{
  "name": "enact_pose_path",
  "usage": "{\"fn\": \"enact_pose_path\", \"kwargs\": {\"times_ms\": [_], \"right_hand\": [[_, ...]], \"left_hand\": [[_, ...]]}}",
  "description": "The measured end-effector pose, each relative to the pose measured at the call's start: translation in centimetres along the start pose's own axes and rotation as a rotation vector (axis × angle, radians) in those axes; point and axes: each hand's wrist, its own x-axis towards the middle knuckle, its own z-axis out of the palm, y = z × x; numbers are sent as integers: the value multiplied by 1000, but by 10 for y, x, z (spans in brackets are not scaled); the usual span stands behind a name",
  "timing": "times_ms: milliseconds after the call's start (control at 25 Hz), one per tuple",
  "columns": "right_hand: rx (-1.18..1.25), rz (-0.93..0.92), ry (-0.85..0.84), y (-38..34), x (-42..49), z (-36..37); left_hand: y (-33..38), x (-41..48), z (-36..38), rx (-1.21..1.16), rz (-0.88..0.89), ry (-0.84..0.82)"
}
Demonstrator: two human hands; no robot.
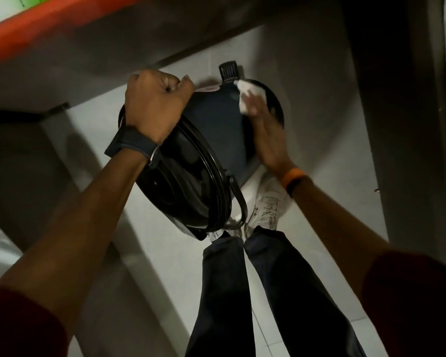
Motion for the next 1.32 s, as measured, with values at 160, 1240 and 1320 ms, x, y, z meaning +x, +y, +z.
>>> {"fn": "enact_pose_path", "kwargs": {"times_ms": [160, 1240, 1320], "right_hand": [[-195, 216, -13, 6, 68, -22], [151, 400, -6, 28, -51, -75], [128, 360, -29, 28, -54, -68]], "left_hand": [[13, -10, 6, 88, 38, 37], [-23, -149, 74, 907, 833, -330], [-35, -142, 67, 937, 855, -335]]}}
